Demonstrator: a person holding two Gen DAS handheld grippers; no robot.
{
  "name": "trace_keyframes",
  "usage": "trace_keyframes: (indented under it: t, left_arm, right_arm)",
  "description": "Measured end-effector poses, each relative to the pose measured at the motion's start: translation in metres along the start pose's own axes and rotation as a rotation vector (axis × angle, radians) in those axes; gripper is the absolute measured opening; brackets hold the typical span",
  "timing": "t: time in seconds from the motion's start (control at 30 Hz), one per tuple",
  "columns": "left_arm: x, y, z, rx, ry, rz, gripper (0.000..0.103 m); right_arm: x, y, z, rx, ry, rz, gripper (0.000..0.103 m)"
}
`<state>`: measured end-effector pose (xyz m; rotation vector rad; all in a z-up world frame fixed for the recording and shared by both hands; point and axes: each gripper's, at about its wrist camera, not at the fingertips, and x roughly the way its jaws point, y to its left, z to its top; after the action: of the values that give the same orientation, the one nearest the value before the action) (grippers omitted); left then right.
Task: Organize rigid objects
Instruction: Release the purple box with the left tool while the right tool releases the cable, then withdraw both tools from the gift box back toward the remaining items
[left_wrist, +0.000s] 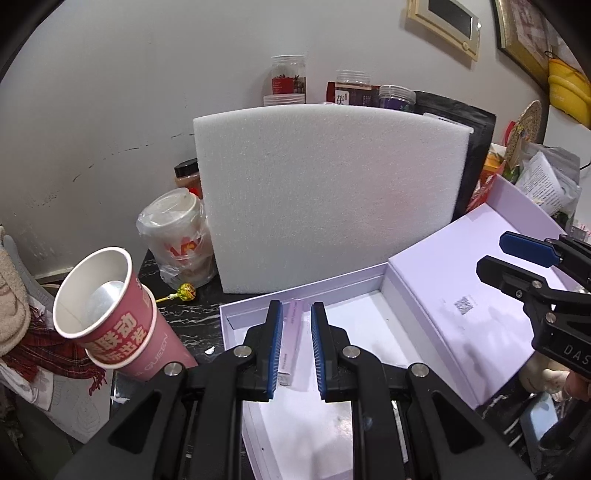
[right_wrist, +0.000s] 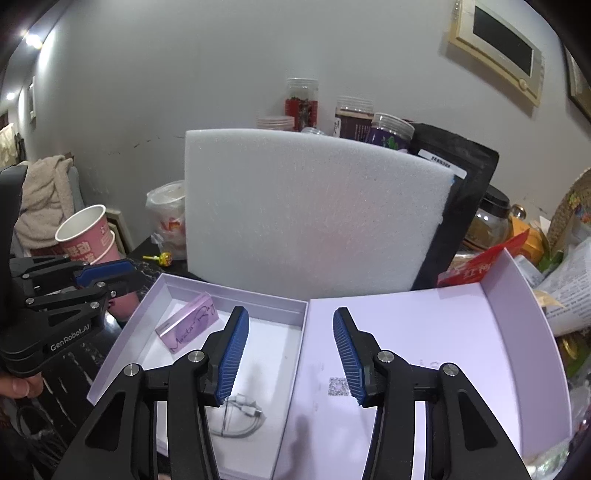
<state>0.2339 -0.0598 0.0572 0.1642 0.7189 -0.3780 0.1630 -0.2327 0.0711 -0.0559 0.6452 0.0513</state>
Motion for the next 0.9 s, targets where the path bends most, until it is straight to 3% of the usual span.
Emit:
trace_keyframes:
  t: [0.37,0.53,0.9]
  left_arm:
    - [-0.047,-0.016,-0.013,0.022,-0.051,-0.019,0.015]
    - [-0.063,-0.022,-0.024,0.023,-0.054,-0.015,0.015]
    - [-0.082,-0.035,-0.058,0.024,-0.025,-0.018,0.016]
  right_arm:
    - [-0.041,0.003,-0.011,0.009,-0.037,-0.017,0.056]
    - [-0.058,0.006,-0.02,0.016,-0.046,-0.016,0.063]
    - [-0.082,0.017,-0.05,0.035,-0.033,0.004,0.066]
